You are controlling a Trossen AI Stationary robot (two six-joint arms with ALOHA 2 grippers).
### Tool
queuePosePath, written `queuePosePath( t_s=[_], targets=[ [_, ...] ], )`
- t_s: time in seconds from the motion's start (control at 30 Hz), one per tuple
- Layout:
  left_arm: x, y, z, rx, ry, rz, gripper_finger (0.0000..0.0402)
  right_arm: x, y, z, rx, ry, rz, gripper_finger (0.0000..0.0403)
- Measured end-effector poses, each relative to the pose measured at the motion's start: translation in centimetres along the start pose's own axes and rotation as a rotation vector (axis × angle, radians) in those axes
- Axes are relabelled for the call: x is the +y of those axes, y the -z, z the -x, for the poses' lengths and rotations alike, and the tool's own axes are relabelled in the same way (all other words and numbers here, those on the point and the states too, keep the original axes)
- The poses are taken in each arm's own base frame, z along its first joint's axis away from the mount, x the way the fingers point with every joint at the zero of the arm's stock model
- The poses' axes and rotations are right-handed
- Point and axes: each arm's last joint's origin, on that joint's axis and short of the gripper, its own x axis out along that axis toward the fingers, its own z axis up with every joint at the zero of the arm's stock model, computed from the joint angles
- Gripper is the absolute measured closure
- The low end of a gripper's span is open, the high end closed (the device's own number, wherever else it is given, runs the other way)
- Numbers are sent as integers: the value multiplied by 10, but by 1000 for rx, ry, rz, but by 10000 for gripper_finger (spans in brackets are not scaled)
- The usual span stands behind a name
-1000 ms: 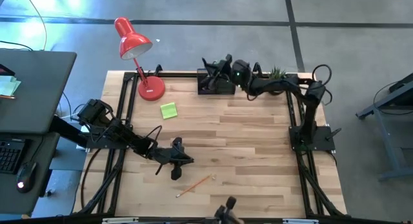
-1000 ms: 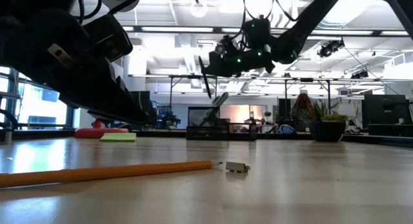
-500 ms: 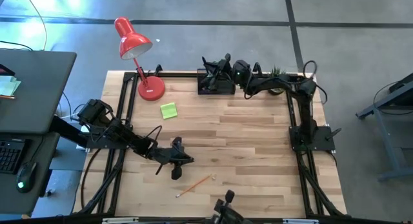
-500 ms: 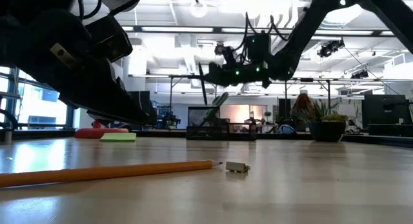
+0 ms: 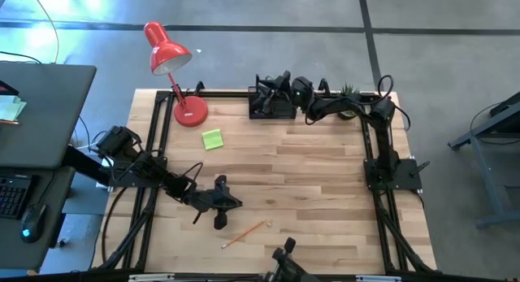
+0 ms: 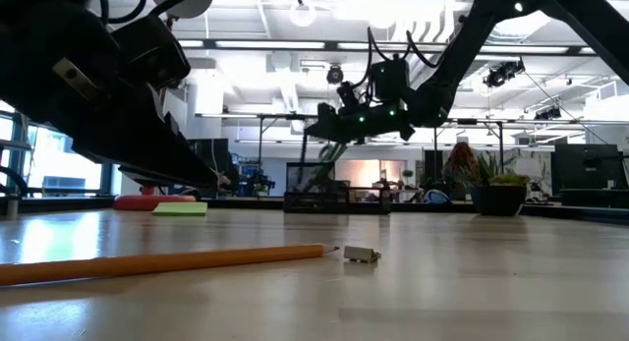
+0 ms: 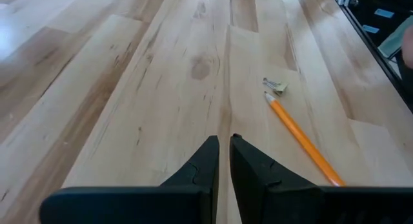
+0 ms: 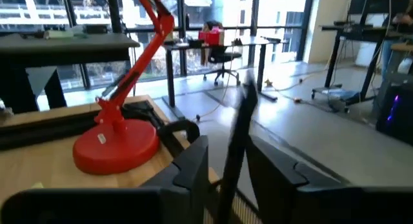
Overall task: Pick and place office supplies into organizer
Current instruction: Put the black pen into the desk organizer, then put the pencil into the desk organizer
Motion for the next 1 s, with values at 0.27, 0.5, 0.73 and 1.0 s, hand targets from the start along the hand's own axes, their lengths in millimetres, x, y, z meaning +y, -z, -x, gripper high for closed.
queuePosePath(
  t_s=[0.27,0.5,0.73,1.0],
  targets=[
    [-1,2,1,11,-2,-6,376,0,1,1,34,-9,-4,264],
    [0,3,1,17,-9,-4,376,2,-26,10,87,-37,13,251],
    [0,3,1,18,-10,-5,376,14,-60,48,376,-244,-9,261],
    [-5,3,2,62,106,-74,376,82,-67,105,812,-426,129,274]
  ],
)
